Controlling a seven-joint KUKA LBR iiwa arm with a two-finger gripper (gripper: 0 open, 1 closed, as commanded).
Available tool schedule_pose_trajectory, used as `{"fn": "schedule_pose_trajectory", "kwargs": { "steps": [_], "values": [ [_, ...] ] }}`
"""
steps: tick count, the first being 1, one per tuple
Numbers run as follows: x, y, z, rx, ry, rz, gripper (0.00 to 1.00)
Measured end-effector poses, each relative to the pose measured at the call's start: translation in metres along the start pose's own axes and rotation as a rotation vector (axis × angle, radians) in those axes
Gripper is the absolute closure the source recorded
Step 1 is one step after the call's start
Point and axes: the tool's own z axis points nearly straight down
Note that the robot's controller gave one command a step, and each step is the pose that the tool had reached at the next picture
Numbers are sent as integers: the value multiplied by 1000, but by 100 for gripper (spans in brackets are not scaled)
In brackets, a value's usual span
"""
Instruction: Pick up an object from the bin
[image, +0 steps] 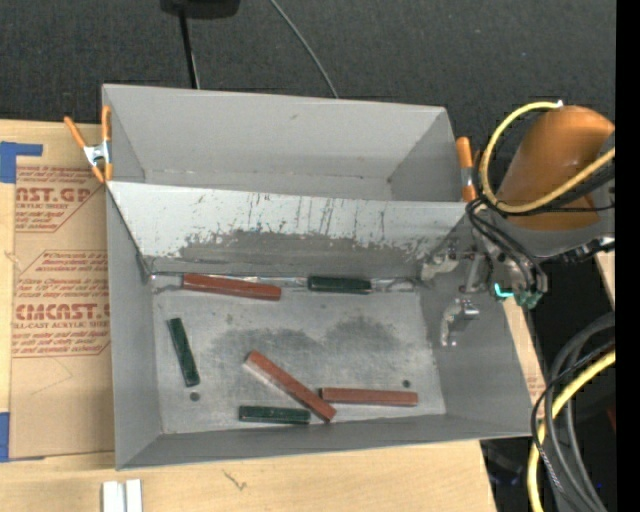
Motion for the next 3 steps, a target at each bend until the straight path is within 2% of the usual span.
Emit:
{"fn": "schedule_pose_trajectory", "kwargs": {
  "steps": [1,2,3],
  "values": [
    [-2,0,-4,1,-7,-1,0],
    [38,26,42,3,-13,0,0],
    [50,5,104,-1,-8,-122,0]
  ]
}}
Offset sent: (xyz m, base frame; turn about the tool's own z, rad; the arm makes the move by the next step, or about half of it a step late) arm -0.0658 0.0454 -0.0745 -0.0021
